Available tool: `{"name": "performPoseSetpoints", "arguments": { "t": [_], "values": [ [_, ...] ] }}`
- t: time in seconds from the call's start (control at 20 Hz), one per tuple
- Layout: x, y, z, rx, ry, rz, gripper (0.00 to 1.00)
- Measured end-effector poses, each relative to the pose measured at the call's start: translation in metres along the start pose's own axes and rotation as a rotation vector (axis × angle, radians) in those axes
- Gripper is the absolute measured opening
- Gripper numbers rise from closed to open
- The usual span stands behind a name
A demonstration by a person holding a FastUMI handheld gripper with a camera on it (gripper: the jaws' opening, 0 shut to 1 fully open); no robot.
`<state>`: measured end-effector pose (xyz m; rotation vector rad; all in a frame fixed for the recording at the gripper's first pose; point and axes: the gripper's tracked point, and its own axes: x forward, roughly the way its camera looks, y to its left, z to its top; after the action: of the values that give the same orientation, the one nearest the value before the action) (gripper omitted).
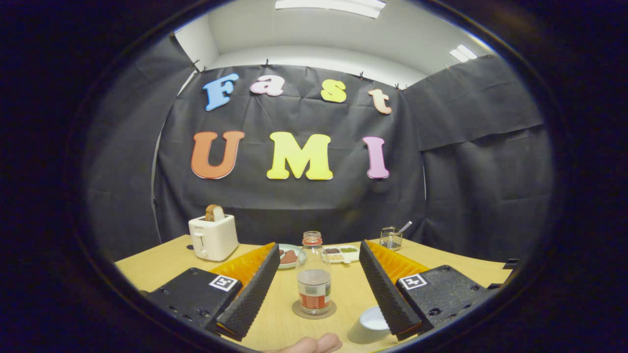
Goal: Take the bottle from table, then pour the juice into the cup, finally place the bottle on the coaster
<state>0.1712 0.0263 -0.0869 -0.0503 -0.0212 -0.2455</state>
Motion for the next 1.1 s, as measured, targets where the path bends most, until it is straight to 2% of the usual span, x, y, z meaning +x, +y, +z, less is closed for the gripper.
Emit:
{"name": "performPoseSetpoints", "arguments": {
  "t": [0.25,0.6,1.1],
  "values": [
    [-0.048,-0.007,0.024,0.093,0.037,0.079,1.00],
    [-0.099,-0.020,0.036,-0.011,0.048,0.084,1.00],
    [-0.166,-0.029,0.093,0.021,0.047,0.124,1.00]
  ]
}}
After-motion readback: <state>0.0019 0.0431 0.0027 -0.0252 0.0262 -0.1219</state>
